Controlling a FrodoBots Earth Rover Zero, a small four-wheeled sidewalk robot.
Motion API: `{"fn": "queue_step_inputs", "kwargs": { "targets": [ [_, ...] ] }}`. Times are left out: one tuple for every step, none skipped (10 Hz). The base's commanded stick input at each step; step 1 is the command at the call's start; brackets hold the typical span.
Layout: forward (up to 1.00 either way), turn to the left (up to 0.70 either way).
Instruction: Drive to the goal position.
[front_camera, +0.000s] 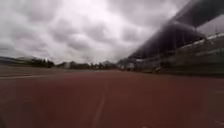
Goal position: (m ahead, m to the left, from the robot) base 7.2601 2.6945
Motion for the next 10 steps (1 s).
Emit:
{"fn": "queue_step_inputs", "kwargs": {
  "targets": [
    [0.70, 0.00],
    [0.70, 0.00],
    [0.70, 0.00],
    [0.70, 0.00],
    [0.70, 0.00],
    [0.70, 0.00],
    [0.70, 0.00],
    [0.70, 0.00],
    [0.70, 0.00],
    [0.70, 0.00]
  ]
}}
